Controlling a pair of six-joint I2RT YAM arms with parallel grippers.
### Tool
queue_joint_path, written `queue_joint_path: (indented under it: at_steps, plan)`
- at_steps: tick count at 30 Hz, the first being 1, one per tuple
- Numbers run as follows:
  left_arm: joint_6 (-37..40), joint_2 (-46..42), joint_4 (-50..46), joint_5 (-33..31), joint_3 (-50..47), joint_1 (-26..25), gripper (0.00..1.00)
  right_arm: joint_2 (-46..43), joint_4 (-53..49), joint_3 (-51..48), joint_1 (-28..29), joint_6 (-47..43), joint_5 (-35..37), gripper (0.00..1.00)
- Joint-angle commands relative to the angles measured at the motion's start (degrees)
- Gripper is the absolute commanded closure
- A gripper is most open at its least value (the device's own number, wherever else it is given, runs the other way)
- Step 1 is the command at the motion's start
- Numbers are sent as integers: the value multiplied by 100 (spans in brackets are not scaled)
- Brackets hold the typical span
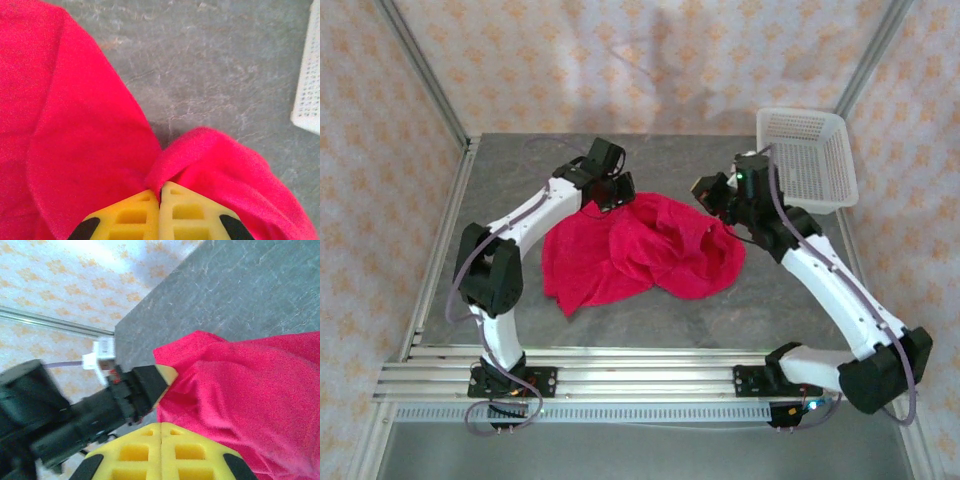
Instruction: Fold the inside-out t-shirt
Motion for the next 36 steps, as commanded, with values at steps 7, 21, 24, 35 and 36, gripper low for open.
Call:
queue_joint_path:
  at_steps: [7, 21, 24, 35, 36]
  plan:
    - [104, -26, 197, 72, -33, -229, 100, 770, -373, -113, -133, -374, -355, 94]
    - [113, -95, 66, 92, 4, -238, 100, 3313, -91, 406, 452, -754, 629, 39]
    - [167, -127, -3, 15, -15, -227, 100, 3564, -192, 746, 452, -762, 656, 100]
    - [261, 80, 33, 83, 23, -54, 100, 1173, -1513, 631, 16, -1208, 399, 100]
    - [263, 111, 20, 107, 65, -53, 100, 1007, -1578, 640, -51, -1194, 305, 100]
